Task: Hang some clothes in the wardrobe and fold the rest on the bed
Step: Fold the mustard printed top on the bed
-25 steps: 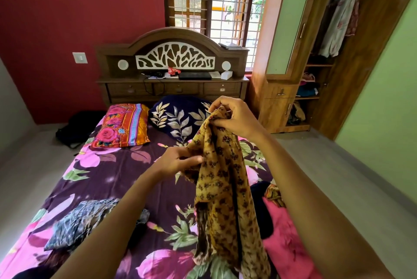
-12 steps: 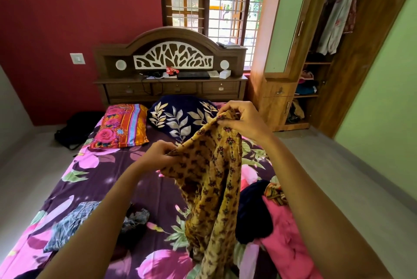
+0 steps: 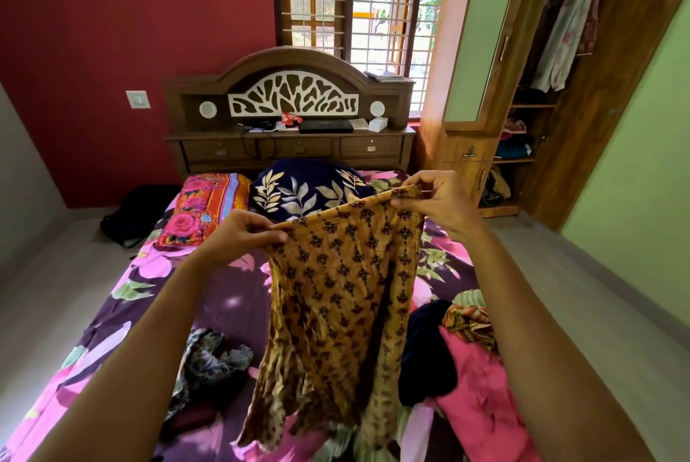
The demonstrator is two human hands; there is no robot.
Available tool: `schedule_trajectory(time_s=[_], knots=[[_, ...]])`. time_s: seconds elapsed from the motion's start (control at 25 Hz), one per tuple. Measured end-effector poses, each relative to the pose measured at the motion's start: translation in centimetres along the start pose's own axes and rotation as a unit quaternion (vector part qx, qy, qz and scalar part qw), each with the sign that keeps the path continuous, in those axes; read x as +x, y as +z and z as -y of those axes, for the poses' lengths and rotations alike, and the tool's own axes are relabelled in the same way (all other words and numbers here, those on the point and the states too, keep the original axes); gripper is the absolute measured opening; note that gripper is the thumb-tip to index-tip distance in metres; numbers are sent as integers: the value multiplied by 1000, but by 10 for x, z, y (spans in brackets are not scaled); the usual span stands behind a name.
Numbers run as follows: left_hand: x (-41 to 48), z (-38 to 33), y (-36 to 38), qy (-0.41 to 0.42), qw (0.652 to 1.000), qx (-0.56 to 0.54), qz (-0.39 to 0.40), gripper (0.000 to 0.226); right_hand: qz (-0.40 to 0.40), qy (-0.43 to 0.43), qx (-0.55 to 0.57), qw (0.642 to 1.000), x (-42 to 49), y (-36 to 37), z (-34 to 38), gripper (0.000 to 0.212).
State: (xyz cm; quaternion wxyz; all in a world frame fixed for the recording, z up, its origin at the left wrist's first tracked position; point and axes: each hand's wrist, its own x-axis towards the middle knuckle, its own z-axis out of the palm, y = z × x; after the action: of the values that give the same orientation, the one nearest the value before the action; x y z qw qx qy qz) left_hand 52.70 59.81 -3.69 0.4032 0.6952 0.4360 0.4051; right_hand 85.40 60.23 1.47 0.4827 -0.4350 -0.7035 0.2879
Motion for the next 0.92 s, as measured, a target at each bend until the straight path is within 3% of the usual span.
schedule_trajectory(time_s=[0.04,0.08,0.2,0.32,0.4,0.56,0.76,0.92], knots=[[-1,-4,-1,0,999,-19,-30,18,6,12,0,1000,0,-1,0,28],[0,-6,-3,-1,998,-28,-58,16,21,35,2,999,-1,-3,0,36],[6,-8,-9,-4,994,99,-43,36,100,106,-11,989,-2,-6,-2,61],[13,-11,0,1,950,311,-37,22,124,111,-89,982,-3,1,-5,41],[14,-17,8,50,925,354,-125,19,83,103,-82,988,-5,4,-2,30],[18,-39,8,140,875,378,-267,21,2,47,-9,999,0,-2,10,28],[17,-24,15,49,881,395,-256,16,10,104,-152,983,4,17,0,32],[0,-8,13,-25,851,433,-295,23,52,165,-96,980,-3,29,-6,21]])
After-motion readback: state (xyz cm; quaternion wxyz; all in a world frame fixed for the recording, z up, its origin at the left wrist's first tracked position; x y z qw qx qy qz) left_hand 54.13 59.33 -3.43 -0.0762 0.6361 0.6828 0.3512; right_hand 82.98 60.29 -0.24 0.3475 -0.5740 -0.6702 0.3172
